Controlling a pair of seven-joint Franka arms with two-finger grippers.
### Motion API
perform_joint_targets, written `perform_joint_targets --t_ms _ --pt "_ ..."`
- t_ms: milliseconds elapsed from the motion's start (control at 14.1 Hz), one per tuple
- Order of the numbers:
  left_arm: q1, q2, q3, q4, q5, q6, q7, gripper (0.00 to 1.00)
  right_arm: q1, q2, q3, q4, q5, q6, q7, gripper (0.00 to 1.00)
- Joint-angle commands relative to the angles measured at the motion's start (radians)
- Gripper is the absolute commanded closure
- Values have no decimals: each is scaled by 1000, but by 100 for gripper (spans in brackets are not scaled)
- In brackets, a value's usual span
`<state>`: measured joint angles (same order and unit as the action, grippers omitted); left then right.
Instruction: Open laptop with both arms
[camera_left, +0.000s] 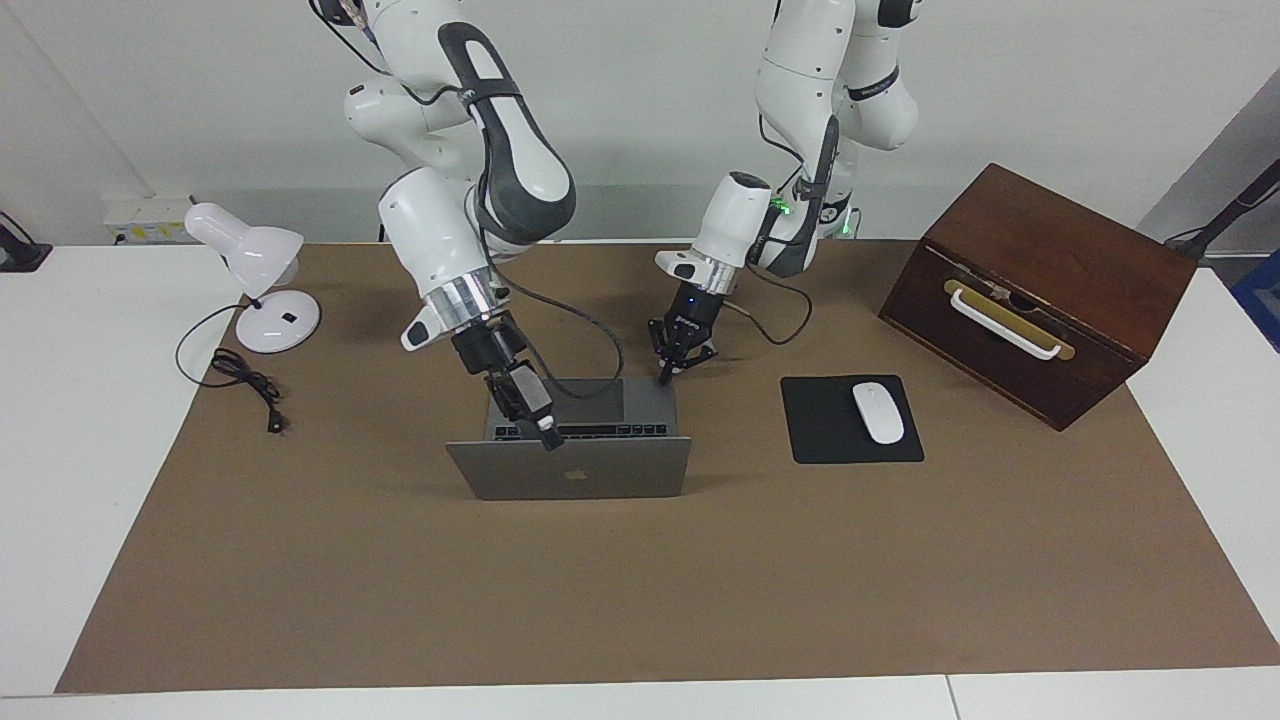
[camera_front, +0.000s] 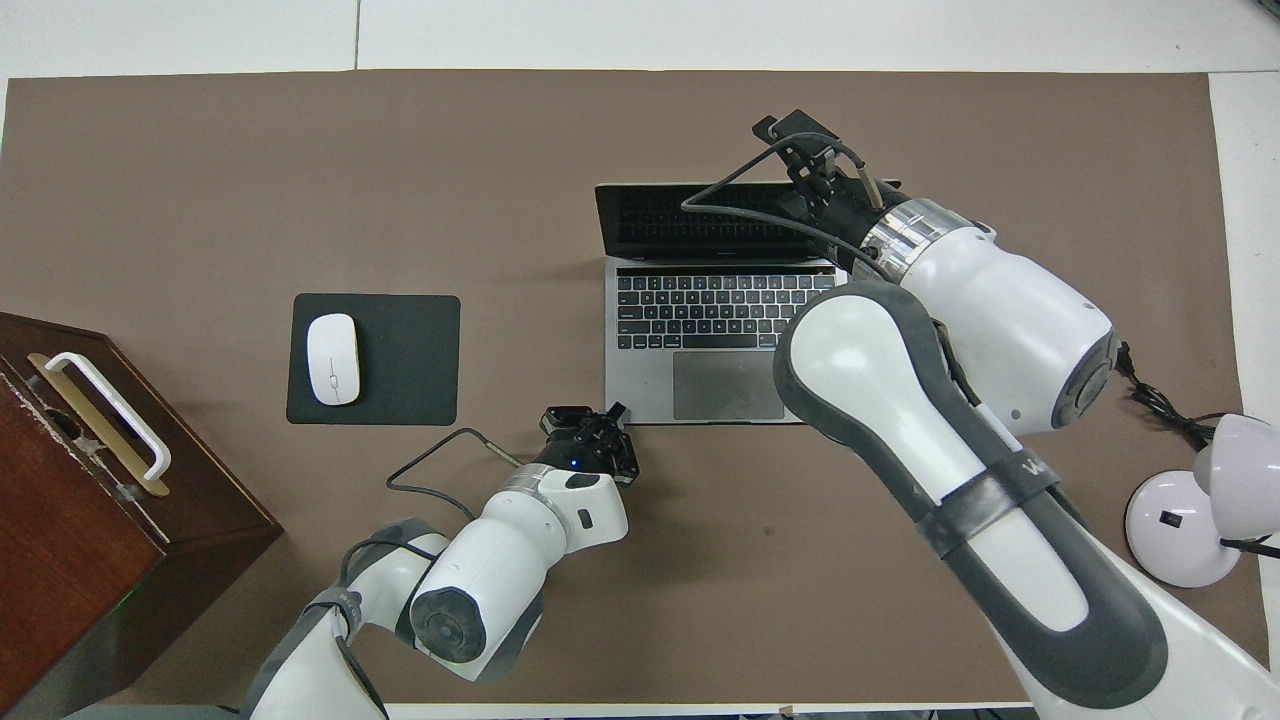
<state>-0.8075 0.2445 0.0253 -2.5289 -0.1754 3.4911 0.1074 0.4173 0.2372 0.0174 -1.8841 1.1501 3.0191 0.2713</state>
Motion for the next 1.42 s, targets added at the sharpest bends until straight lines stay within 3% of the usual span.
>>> perform_joint_targets --t_ms 0,284,497,640,924,1137,1350 --pt "-24 45 16 24 2 14 2 100 3 2 -2 115 -42 -13 10 0" --pt "-16 -4 13 27 -2 12 -52 100 -40 5 -5 268 -267 -29 -18 0" --pt "-7 -63 15 15 -4 2 -83 100 -127 16 -4 374 -523 -185 -41 0" --pt "14 -94 15 10 -6 -30 -84 100 -146 24 -7 440 -611 -271 -50 0" --pt "74 -213 19 16 -6 -223 -81 100 -245 27 -7 569 -725 -536 -150 0" --pt "117 -286 21 24 -4 -341 -77 100 -311 17 -13 585 -785 -722 -228 0" --pt "192 -367 21 67 -2 -534 -49 100 -370 -9 -11 585 -961 -981 -244 0"
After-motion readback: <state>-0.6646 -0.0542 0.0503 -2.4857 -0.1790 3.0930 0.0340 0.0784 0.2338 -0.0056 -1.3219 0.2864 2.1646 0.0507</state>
